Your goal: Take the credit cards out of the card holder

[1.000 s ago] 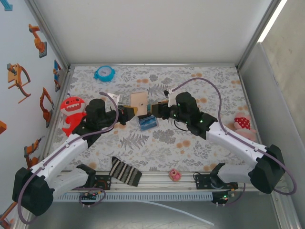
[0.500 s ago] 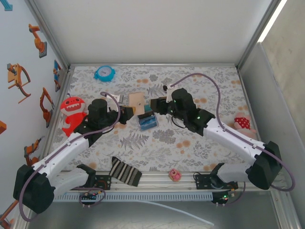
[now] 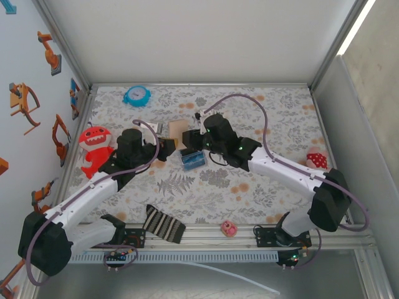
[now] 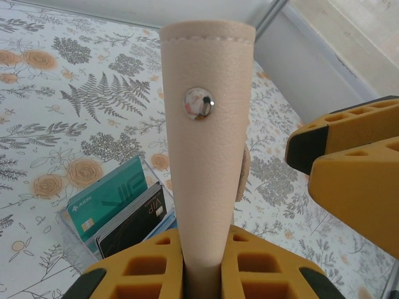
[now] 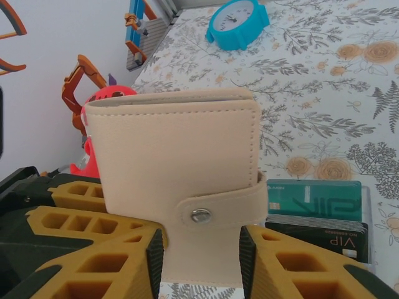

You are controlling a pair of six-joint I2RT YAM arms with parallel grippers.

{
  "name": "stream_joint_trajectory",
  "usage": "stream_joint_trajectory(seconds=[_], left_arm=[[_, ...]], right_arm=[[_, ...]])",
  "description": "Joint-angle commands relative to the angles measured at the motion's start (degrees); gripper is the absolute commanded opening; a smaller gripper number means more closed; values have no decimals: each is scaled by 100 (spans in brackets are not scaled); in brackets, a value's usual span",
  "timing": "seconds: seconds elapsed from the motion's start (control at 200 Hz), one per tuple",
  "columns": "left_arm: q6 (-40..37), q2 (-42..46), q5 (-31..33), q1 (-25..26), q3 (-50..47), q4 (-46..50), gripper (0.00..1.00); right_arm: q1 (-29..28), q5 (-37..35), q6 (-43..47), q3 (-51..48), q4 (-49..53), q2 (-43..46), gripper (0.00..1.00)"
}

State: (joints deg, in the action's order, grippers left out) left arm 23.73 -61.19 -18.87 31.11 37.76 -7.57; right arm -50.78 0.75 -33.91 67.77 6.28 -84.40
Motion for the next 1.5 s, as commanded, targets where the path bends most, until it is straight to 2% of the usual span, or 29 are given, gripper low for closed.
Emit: stream_joint_trajectory(seconds=[0.0,0.225,0.566,0.706,0.841,1.022,1.492], left_arm=[[78,-28,-25,35,73,-314,5],[92,-3,-67,50,55,-372,5],[115,-63,-117,58,63,-416,5],[127,-55,-154,58,63,-453,5],[131,8,-105,54,48,-450,5],[121,91,34,60,48,-377,4],[154,110,218,34,39,-337,0]], right_arm=[[-71,-44,-80,369,143,-169,37],[-81,-334,-62,701,547,-463,36],[-81,-120,7,869,534,-725,39],[-80,-256,39,874,641,-780,38],[-72,-529,29,850,789,-780,28],[-63,-760,77,801,916,-737,0],[-24,-950,236,609,877,-473,0]])
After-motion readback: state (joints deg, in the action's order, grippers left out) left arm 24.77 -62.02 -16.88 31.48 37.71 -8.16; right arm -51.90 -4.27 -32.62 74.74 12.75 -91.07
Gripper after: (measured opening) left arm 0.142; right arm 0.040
